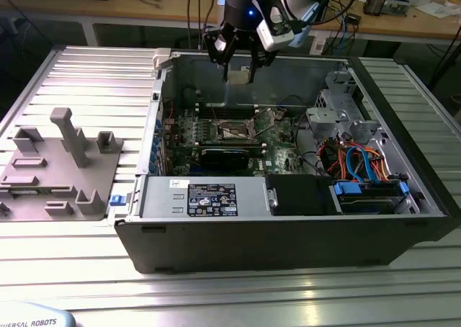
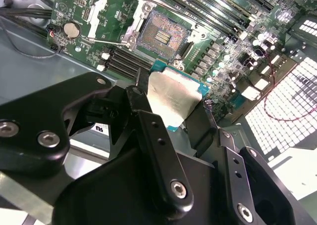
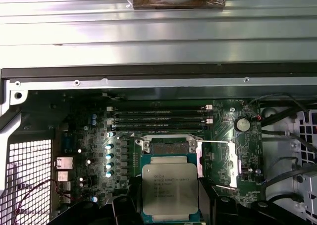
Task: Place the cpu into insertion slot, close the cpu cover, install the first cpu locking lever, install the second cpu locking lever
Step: 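Place the cpu into insertion slot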
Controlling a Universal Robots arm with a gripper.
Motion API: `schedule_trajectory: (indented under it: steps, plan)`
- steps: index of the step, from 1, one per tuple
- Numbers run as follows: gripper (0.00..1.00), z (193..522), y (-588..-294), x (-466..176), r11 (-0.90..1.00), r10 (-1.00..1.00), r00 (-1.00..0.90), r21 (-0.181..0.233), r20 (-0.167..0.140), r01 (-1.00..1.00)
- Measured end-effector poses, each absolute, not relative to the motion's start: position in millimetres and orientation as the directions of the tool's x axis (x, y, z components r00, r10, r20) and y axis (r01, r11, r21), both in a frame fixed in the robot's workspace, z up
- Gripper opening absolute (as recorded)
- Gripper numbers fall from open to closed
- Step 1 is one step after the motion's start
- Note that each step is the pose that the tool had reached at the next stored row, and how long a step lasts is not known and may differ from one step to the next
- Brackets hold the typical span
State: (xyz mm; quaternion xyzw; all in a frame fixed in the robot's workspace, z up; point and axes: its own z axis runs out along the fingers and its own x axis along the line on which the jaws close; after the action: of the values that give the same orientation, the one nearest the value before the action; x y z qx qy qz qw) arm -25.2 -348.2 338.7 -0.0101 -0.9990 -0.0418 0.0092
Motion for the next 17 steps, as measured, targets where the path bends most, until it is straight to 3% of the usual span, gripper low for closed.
schedule_trajectory:
  steps: [17]
  plan:
    - [0.54, 334.4, -348.2, -25.2, 0.996, 0.019, -1.0, 0.083, 0.019, 0.021]
